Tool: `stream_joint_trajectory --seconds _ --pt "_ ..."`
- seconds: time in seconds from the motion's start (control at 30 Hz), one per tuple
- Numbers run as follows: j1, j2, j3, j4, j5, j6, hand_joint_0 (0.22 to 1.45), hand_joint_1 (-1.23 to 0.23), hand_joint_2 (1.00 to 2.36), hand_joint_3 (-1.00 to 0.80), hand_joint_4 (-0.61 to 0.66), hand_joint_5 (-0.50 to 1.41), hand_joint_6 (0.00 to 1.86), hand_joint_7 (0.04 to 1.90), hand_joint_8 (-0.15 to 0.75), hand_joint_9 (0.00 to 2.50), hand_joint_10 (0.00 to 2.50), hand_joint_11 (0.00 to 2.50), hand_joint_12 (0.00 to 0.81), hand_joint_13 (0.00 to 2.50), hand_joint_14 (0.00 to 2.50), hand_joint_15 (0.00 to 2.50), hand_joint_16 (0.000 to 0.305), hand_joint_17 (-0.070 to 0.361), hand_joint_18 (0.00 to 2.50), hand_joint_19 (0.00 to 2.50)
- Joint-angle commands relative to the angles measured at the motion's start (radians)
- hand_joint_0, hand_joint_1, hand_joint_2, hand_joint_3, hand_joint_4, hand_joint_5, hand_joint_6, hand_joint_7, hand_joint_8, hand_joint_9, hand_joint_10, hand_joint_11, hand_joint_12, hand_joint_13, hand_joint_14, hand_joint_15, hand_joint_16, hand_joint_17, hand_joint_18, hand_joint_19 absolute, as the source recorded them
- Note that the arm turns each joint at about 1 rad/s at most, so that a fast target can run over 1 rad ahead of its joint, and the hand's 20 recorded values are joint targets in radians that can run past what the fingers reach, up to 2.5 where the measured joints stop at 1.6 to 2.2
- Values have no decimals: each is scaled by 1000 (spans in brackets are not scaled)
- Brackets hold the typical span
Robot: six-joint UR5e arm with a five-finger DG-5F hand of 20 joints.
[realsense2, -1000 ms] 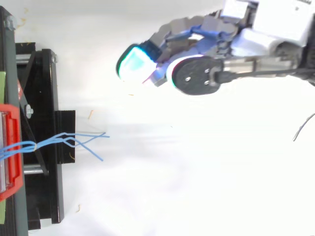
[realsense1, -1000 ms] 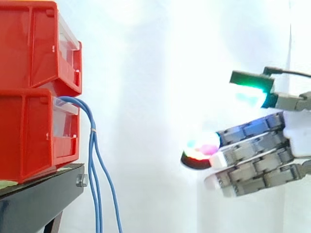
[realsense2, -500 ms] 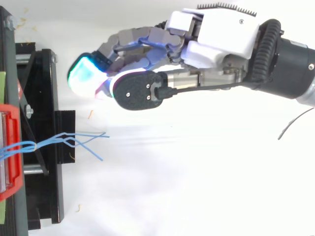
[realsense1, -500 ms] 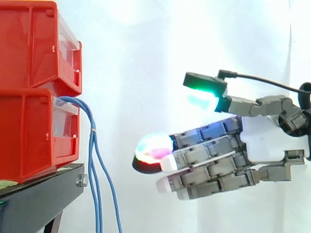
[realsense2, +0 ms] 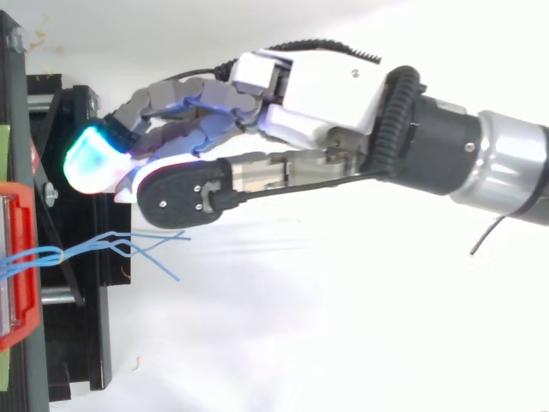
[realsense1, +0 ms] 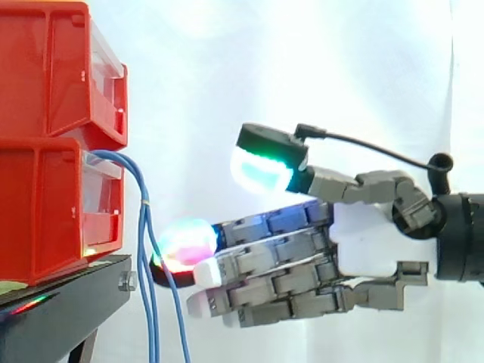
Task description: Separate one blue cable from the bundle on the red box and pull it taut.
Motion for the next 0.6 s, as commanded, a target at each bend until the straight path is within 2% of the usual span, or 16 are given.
stream_joint_trajectory --seconds 0.0,0.27,0.33,0.43,0.57 --pt "1 -28 23 2 2 10 575 -515 1005 -435 210 -156 501 675 221 872 8 200 266 497 5 121 33 73 0 106" --pt "4 -33 23 12 5 1 575 -514 1005 -442 214 -154 501 677 216 886 8 209 265 501 5 125 32 72 0 108" --pt "7 -45 25 12 -1 -25 574 -515 1004 -440 214 -154 501 672 218 887 8 209 265 502 5 125 32 72 0 108" --pt "13 -48 31 22 -30 -95 573 -516 1004 -440 215 -153 501 676 218 890 8 210 265 512 5 131 32 72 0 114" --pt "19 -46 29 29 -35 -121 572 -515 1005 -442 214 -153 502 675 220 902 11 230 263 516 6 135 32 71 0 118"
